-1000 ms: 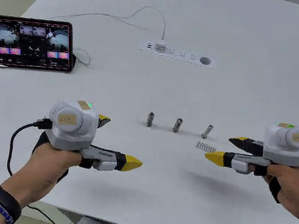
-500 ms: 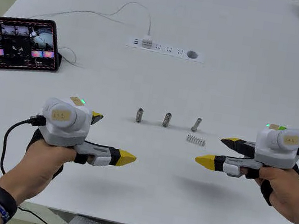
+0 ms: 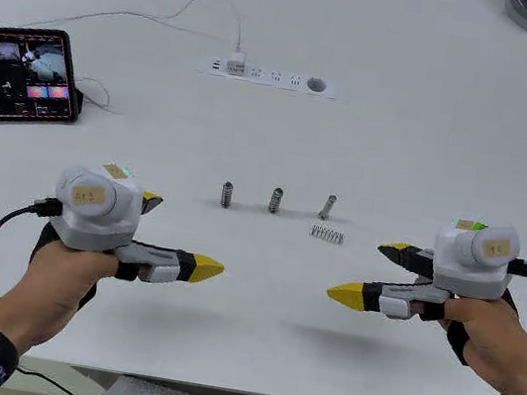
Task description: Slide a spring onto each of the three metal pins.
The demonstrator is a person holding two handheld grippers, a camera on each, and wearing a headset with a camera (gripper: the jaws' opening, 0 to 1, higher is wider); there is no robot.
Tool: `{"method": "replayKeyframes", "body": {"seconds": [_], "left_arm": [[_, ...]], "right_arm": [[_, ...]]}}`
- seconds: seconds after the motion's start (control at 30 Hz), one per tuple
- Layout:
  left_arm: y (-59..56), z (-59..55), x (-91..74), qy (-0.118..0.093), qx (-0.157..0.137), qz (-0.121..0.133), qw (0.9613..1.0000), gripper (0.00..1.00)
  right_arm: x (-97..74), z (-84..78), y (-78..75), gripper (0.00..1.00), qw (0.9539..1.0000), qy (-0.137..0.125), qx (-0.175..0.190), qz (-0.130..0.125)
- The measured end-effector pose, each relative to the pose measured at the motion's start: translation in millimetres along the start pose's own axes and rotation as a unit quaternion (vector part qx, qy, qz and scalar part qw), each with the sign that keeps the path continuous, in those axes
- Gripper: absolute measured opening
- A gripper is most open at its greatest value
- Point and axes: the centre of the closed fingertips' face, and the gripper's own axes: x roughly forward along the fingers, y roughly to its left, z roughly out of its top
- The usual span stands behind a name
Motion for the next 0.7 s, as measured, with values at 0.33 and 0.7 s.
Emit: {"method": "replayKeyframes", "body": {"seconds": [0.33, 0.7], "left_arm": [[-5.6, -6.6, 8.0, 0.013, 0.0, -0.006, 0.9999, 0.91], [-16.2, -4.4, 19.9, 0.018, 0.003, -0.021, 0.9996, 0.91]], "right_arm": [[-4.0, -6.2, -0.2, 0.88, 0.9999, -0.008, 0.008, -0.002], [-10.8, -6.7, -0.8, 0.9, 0.9997, -0.018, 0.012, -0.009]]}}
